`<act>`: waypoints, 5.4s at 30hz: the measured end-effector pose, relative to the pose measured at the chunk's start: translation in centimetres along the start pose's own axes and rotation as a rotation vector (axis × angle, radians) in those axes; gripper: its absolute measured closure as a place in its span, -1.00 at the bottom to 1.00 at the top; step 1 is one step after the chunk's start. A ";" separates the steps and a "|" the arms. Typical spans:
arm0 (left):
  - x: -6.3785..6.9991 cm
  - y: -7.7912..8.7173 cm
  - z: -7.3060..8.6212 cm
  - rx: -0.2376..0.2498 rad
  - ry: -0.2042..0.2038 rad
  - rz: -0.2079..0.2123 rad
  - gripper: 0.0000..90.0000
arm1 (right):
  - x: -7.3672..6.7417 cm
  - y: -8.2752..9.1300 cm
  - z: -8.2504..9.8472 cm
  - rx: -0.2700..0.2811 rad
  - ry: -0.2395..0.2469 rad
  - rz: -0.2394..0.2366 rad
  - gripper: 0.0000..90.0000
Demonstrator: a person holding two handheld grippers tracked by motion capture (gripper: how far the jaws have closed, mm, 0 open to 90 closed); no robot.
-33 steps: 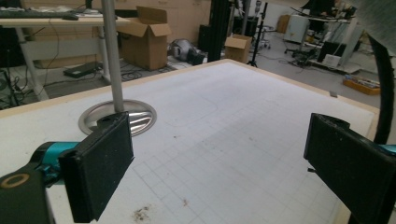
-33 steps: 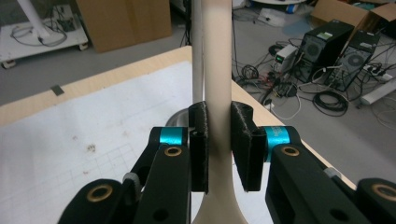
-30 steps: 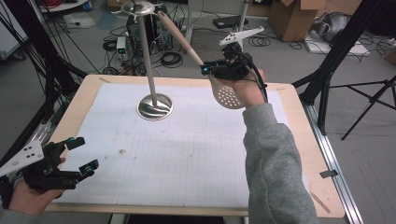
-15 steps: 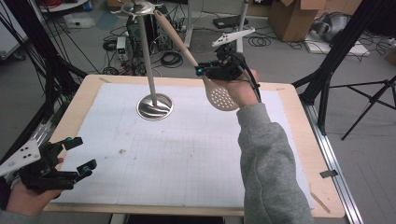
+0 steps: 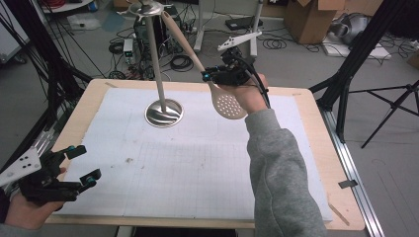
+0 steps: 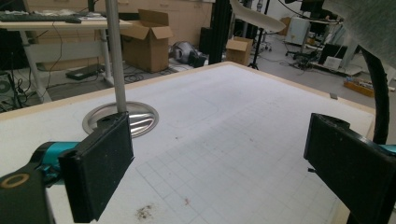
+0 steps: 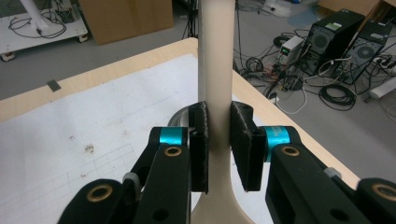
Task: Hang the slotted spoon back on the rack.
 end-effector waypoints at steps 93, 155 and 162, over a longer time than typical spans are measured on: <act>-0.8 2.1 0.0 0.003 -0.005 -0.055 -0.81 | -1.7 -8.1 2.9 0.082 -0.015 -0.045 -0.53; -2.0 -2.7 0.4 0.027 -0.002 -0.028 -0.81 | -2.6 5.4 12.7 0.201 -0.079 -0.042 -0.69; -1.9 -3.1 0.5 0.030 0.000 -0.022 -0.82 | -2.2 7.4 13.9 0.198 -0.079 -0.005 -0.69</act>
Point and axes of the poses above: each handheld gripper's, and its own axes: y roughly backward along the jaws, z roughly out of its underside, x roughly to its right, the point moved 10 cm from there along -y, roughly forward along the jaws, and after that the axes turned 11 degrees about x, right-handed, at the moved point
